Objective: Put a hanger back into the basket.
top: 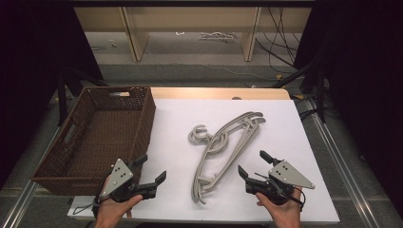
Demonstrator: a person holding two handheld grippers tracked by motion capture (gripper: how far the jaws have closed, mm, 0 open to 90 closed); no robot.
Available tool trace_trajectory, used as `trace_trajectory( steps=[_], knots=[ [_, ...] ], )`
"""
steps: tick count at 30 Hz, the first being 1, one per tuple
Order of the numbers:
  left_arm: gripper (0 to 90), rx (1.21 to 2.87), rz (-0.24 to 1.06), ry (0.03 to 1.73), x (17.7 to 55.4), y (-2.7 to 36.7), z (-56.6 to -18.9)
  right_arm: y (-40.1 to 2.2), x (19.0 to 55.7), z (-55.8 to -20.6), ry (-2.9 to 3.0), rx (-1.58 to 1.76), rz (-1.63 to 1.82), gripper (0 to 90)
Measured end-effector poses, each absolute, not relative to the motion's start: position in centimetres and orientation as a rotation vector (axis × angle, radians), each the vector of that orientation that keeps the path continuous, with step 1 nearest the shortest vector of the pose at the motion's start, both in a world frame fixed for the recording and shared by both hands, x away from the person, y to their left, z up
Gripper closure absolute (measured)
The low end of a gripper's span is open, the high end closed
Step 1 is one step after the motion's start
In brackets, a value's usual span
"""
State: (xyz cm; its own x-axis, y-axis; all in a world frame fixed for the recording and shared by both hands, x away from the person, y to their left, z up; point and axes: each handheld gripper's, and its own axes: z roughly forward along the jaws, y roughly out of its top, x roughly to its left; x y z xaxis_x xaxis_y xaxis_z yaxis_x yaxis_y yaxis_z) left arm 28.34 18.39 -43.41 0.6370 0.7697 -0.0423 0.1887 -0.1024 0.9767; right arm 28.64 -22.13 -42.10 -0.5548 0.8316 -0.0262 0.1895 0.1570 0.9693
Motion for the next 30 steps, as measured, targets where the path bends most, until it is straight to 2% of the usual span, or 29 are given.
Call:
trace_trajectory(
  steps=[8, 16, 20, 30],
  knots=[
    [16.0, 1.637, 0.593, 0.807, 28.4, 18.1, -43.4, -22.1, 28.6, -42.1, 1.834, 0.965, 1.437, 17.2],
    [16.0, 1.676, 0.532, 0.798, 28.8, 17.1, -43.7, -22.2, 28.7, -42.1, 1.843, 0.97, 1.423, 17.2],
    [16.3, 1.679, 0.483, 0.834, 29.5, 15.9, -43.4, -22.2, 28.8, -42.1, 1.819, 0.974, 1.423, 17.6],
    [16.1, 1.789, 0.461, 0.836, 31.5, 13.0, -42.5, -22.4, 29.1, -42.3, 1.846, 0.98, 1.426, 18.4]
  ],
)
